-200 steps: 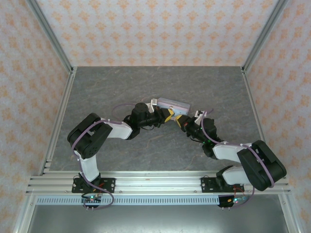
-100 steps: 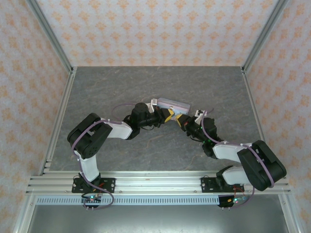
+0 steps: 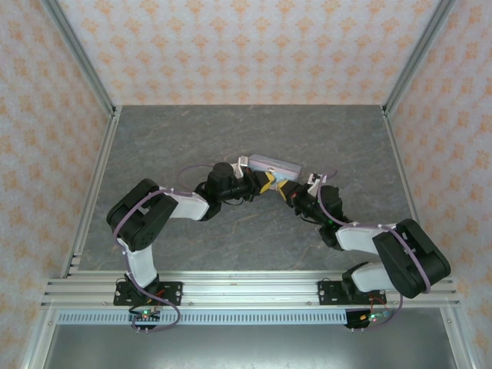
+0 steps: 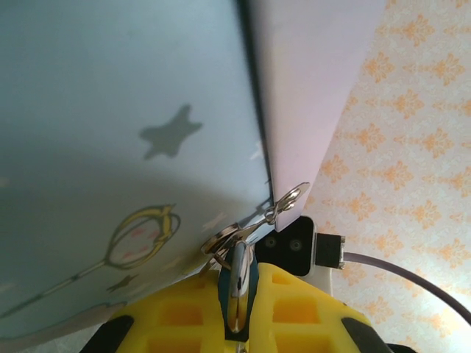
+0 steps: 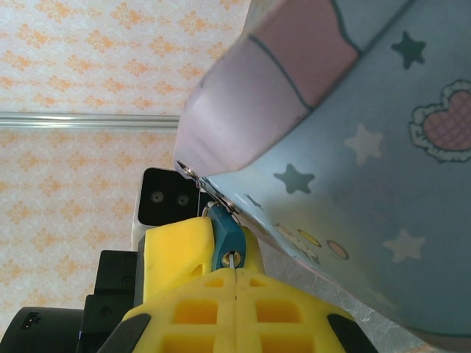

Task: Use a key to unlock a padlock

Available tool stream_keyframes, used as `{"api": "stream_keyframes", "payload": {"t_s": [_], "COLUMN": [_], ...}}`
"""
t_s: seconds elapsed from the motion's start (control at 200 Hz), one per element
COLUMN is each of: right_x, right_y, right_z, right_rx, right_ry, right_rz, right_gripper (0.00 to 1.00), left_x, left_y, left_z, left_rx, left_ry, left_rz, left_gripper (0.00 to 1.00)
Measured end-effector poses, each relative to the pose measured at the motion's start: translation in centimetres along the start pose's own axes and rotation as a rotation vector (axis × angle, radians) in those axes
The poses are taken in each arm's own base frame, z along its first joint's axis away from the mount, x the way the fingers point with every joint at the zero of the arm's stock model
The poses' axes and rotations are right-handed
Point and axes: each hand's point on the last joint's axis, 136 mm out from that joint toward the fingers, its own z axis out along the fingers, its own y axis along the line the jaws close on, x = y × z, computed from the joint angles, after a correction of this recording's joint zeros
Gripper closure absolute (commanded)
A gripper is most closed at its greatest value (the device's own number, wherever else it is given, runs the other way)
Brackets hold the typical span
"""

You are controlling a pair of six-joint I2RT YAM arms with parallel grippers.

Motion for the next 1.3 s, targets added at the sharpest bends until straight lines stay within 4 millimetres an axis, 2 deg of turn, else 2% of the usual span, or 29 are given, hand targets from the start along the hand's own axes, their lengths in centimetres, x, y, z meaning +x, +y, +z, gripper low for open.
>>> {"api": "stream_keyframes", "payload": {"t_s": [0.5,0.856,1.301], "right_x": [-0.3,-0.5,-0.8], "right_y": [0.5,0.2,-0.3], "right_z": [0.8,1.4,1.7], "right_rx": [-0.024,-0.020,-0.024], "right_ry": [0.028,0.028,0.034], "right_rz": [0.006,0.094,0.104], "right_gripper": [1.00,1.00,1.00], "left_x": [-0.6,-1.2,-1.4], "left_y": [-0.1,0.2,0.4], "left_z": [-0.1,0.1,0.2], "left_rx": [0.003,-0.024,-0.036], "left_ry": [-0.022,-0.047,-0.061], "left_rz": [-0.013,0.024,0.029], "left_gripper": [1.00,1.00,1.00]}}
